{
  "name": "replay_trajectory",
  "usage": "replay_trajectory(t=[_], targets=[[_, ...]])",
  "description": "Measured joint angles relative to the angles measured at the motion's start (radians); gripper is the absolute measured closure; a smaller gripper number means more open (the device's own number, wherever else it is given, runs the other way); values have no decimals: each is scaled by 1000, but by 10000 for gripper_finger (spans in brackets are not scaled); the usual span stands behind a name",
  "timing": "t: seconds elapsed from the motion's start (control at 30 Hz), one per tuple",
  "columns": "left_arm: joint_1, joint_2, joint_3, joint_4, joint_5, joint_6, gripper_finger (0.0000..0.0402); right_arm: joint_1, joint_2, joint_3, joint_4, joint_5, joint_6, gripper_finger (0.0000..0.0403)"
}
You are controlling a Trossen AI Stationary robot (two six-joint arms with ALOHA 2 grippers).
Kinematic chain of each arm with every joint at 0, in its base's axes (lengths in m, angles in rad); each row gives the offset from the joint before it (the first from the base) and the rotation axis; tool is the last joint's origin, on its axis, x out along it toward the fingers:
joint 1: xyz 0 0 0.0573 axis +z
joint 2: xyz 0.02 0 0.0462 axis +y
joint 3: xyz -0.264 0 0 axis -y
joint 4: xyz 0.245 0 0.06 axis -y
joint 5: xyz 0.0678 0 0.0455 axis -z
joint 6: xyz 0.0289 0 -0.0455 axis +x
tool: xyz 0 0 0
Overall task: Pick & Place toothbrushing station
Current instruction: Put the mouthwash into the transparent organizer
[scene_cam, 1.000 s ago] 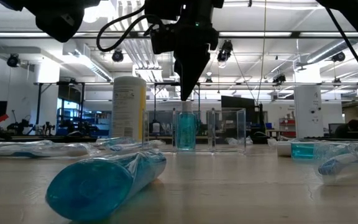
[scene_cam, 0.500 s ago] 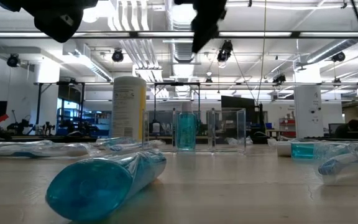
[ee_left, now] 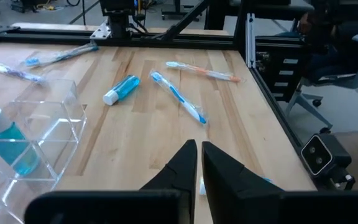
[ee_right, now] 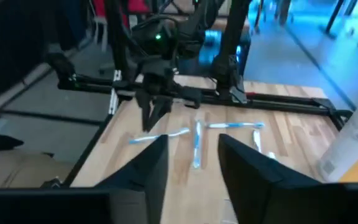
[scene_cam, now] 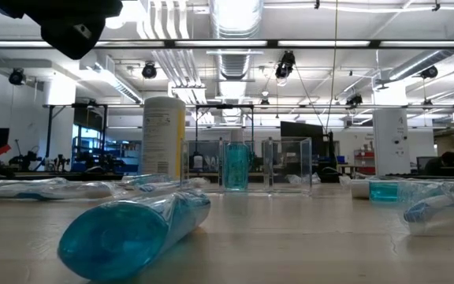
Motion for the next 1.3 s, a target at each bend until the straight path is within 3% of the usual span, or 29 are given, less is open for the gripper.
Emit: replay_trajectory(t=[0.2, 0.37, 0.43, 0.53, 0.7, 0.87, 1.3], targets=[[3, 0, 0, -31, -35, -56, 374, 78, -204, -434, 408, 17, 37, 357], [86, -39, 7, -218, -96, -164, 380, 89, -259, -673, 638, 1, 48, 392], [175, -54, 24, -309, -63, -221, 392, 89, -259, -743, 728, 6, 42, 394], [349, -70, 63, -481, 83, -270, 396, 89, -245, -831, 861, 8, 40, 394], [590, -92, 104, -764, 204, -278, 374, 89, -244, -934, 944, 13, 45, 394], [707, -99, 133, -944, 318, -97, 332, 88, -246, -982, 972, 13, 41, 394], [823, -45, 146, -961, 329, 165, 203, 88, -245, -999, 974, 16, -31, 394]])
